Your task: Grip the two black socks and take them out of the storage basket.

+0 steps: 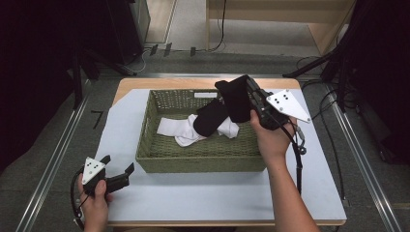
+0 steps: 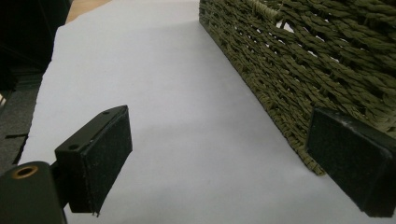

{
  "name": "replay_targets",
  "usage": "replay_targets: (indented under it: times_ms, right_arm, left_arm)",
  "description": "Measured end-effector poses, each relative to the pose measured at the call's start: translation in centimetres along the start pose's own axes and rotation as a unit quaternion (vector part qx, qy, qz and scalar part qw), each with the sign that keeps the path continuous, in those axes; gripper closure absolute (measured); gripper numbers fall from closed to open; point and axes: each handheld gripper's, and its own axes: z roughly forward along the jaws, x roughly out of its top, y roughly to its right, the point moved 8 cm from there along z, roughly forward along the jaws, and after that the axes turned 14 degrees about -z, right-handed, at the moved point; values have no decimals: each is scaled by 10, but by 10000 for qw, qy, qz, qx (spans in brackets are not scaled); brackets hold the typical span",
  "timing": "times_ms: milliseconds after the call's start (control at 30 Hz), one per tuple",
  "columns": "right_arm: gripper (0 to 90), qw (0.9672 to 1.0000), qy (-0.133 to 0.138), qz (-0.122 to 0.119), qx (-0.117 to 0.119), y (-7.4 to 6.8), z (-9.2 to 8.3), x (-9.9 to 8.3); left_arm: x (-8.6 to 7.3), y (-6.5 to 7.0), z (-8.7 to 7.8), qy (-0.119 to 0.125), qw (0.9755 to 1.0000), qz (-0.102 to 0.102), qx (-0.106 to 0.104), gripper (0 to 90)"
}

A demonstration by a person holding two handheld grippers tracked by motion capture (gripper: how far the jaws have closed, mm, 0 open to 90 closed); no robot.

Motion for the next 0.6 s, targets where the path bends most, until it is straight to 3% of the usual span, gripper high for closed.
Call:
replay_targets:
  times_ms: [367, 600]
  right_arm:
    - [900, 9994, 184, 16, -284, 23, -12, 13]
    - [900, 9979, 265, 55, -581, 49, -27, 15]
  left_arm:
    - [0, 0, 0, 17, 10000, -10, -6, 84]
    - [0, 0, 0, 11, 10000, 8, -4, 84]
